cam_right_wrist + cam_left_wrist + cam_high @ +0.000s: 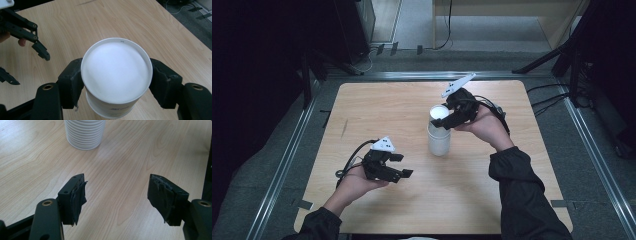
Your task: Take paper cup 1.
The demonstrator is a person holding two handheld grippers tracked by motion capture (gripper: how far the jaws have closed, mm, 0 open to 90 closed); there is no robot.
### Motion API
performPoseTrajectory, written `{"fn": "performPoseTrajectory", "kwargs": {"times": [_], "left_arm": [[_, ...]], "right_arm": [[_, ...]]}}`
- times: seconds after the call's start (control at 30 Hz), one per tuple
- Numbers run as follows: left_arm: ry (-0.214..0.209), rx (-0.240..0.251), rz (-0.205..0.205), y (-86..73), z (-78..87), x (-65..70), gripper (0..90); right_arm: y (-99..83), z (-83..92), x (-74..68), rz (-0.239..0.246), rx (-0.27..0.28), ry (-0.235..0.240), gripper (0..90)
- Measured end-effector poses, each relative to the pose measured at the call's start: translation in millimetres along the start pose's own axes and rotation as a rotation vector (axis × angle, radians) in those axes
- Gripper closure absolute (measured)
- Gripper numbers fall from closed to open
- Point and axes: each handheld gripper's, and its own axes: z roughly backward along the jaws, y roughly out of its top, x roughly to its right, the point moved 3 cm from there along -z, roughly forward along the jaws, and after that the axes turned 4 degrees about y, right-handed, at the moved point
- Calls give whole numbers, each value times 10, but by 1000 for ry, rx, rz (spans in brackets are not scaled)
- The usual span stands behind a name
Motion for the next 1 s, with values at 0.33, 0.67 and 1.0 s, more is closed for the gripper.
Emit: {"fn": "performPoseTrajectory", "kwargs": {"times": [0.33,0.67,1.0], "left_arm": [[-2,0,3,-5,-17,2,302],[-13,15,1,17,-26,26,301],[-29,32,-19,30,18,41,275]], "right_arm": [[79,163,-46,18,31,-9,335],[223,427,-125,44,112,-20,336],[310,776,-324,87,154,-38,337]]}}
